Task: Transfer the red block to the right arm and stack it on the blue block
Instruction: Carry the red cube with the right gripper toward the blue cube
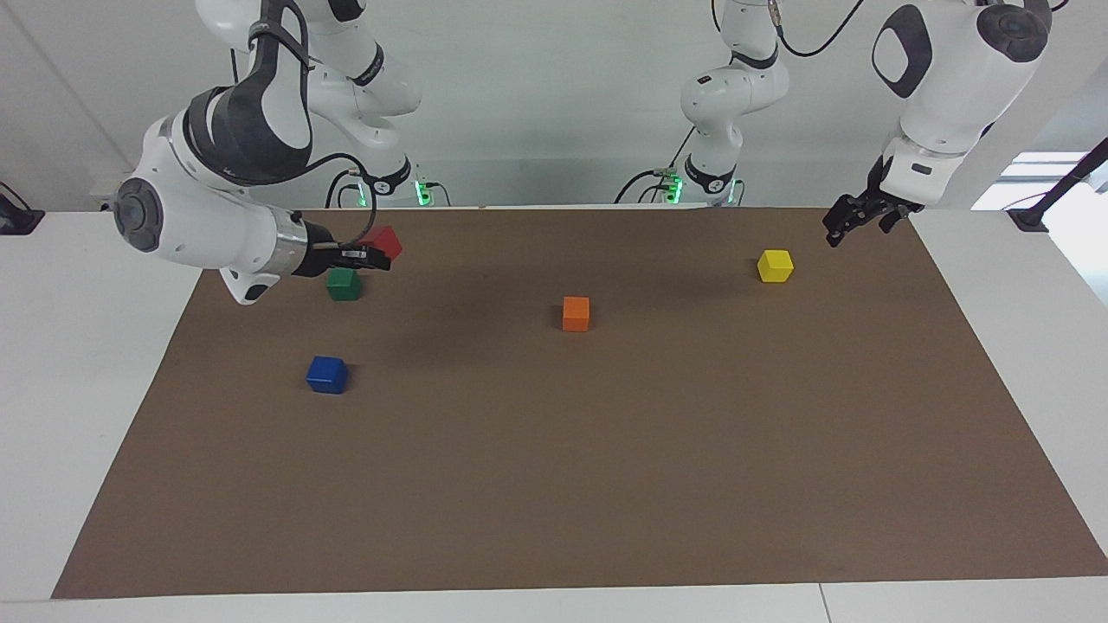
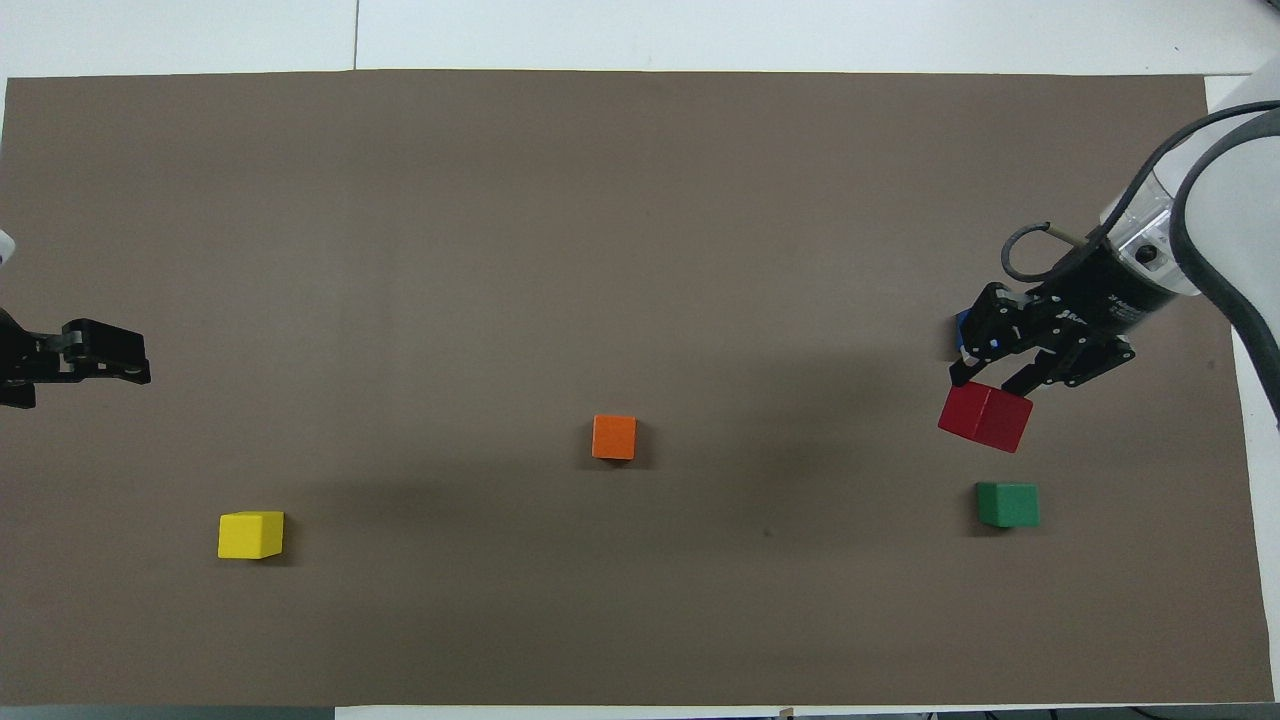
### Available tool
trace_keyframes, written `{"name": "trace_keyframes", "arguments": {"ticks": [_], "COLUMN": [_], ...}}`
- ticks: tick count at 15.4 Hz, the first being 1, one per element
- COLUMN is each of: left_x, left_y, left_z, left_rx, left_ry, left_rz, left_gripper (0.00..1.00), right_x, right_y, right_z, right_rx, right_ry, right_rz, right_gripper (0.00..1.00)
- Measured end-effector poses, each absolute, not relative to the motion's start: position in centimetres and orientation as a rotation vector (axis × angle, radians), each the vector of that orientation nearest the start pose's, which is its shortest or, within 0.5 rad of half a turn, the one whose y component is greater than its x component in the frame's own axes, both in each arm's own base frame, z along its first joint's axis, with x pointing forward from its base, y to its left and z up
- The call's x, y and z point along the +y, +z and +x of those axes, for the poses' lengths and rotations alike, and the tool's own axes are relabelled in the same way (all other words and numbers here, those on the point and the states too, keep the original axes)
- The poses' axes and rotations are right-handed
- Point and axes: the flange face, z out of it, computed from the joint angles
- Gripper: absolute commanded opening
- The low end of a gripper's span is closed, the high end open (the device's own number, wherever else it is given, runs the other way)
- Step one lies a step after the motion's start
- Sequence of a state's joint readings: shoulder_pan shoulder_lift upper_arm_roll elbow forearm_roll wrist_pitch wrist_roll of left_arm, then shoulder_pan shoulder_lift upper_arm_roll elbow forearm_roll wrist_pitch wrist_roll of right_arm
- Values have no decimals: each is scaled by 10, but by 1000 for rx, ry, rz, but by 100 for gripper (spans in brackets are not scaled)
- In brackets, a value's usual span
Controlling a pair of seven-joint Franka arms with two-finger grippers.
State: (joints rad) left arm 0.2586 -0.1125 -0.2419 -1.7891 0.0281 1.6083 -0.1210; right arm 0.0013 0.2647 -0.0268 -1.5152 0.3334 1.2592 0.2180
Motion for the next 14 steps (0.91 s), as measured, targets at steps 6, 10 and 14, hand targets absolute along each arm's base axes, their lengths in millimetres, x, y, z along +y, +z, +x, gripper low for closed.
{"name": "trace_keyframes", "arguments": {"ticks": [6,10,14], "left_x": [-16,-6,-12], "left_y": [620,629,634], "left_z": [538,536,530], "left_rx": [-125,-139,-120], "left_ry": [75,60,47], "left_rz": [-3097,-3099,-3098], "left_gripper": [100,100,100], "right_x": [12,14,9], "right_y": [506,539,562], "right_z": [620,645,649], "right_rx": [285,117,-2], "right_ry": [479,63,-423], "right_rz": [-3019,-3149,-3162], "right_gripper": [0,0,0]}}
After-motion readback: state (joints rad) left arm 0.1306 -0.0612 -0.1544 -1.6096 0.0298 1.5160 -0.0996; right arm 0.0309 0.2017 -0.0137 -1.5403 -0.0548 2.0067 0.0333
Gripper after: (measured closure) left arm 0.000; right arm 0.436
